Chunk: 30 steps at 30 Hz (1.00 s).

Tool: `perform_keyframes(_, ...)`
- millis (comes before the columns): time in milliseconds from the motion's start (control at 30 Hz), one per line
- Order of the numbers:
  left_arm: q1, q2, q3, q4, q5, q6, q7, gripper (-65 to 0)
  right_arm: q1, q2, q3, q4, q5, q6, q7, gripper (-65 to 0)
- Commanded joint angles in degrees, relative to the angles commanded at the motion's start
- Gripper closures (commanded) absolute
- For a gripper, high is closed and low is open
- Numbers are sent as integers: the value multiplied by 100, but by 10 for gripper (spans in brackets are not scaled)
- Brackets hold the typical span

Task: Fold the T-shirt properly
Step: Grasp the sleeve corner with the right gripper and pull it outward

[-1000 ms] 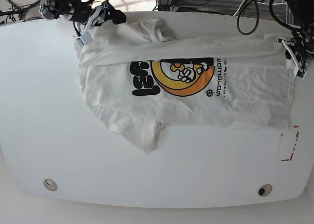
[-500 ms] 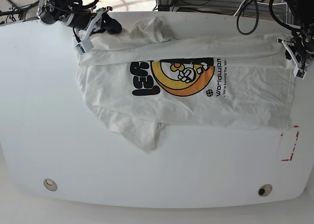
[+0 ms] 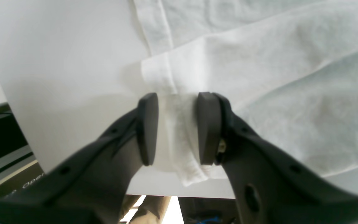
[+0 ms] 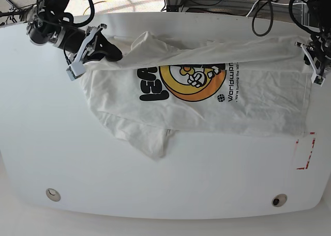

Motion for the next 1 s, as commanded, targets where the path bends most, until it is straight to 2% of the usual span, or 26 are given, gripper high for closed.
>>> perform_keyframes(167,0,-9,-9,-9,35,0,0,-185,413,132,-9,-651,-9,0,0,0)
perform_keyframes(300,0,18,-9,0,273,0,0,-185,756,387,-18,-1020,-9,0,0,0)
perform_keyframes(500,0,18,-9,-9,299,0,-9,-185,1046,905,-26,-1574,-9,0,0,-2)
perform_keyframes(600,-9,18,0,-18,299,0,-9,-185,1064,1081,-35,-1749,-9,0,-9,-63)
perform_keyframes(733,-158,18,114,-18,299,0,-18,-185,967,1257,-35,-1846,-9,0,-18,-235)
perform_keyframes(767,-299,9,202,-35,299,0,-18,-185,862,1292,-35,-1846,-18,0,-18,-295)
perform_keyframes(867,-501,0,273,-202,299,0,-9,-185,686,1319,-18,-1829,-18,0,-18,-396)
perform_keyframes(1000,-782,0,264,-299,299,0,9,-185,387,1327,35,-1802,-18,0,-18,-420)
